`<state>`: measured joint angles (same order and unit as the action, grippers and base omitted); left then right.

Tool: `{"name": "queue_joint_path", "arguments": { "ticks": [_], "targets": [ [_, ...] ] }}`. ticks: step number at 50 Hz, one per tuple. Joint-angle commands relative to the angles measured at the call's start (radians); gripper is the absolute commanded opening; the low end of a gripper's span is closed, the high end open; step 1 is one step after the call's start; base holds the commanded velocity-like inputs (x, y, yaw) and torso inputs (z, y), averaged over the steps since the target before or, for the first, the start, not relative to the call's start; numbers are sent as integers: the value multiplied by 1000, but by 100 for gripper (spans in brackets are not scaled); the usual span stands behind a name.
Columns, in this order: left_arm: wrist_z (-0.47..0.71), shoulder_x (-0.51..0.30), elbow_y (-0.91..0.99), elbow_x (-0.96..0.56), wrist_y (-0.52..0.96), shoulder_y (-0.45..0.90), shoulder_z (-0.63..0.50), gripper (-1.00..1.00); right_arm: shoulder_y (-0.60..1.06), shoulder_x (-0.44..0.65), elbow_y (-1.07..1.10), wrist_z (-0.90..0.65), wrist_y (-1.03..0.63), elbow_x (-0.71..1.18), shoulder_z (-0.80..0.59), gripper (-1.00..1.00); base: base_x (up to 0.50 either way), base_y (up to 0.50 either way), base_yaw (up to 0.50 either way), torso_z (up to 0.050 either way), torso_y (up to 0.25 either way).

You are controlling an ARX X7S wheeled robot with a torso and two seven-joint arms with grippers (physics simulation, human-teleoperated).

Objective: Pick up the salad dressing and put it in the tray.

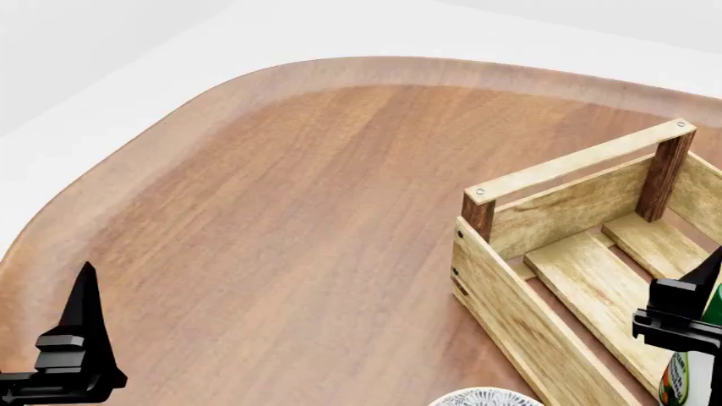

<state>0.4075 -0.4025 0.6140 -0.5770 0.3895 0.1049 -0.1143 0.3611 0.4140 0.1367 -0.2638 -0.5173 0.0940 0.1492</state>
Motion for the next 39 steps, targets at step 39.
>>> {"name": "queue_joint_path", "arguments": {
  "ticks": [39],
  "targets": [
    [-94, 23, 34, -41, -250, -115, 112, 100, -524, -211, 656, -60, 399, 104, 31, 100, 0, 0, 0, 0, 0]
  ]
}}
